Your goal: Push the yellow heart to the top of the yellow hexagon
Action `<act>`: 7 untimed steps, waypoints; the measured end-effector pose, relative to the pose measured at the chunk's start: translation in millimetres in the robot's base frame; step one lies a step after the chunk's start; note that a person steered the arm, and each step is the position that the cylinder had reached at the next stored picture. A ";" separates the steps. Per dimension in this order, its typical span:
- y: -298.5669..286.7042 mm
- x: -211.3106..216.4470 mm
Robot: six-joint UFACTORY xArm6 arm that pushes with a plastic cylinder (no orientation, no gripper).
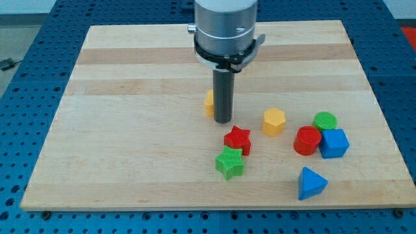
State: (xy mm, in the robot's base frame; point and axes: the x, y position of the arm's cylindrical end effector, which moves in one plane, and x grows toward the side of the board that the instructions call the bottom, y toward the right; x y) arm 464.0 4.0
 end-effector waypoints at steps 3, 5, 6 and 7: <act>-55.6 -2.6; 60.8 -36.8; 86.5 -45.3; 39.4 -22.5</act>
State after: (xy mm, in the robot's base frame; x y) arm 441.5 43.4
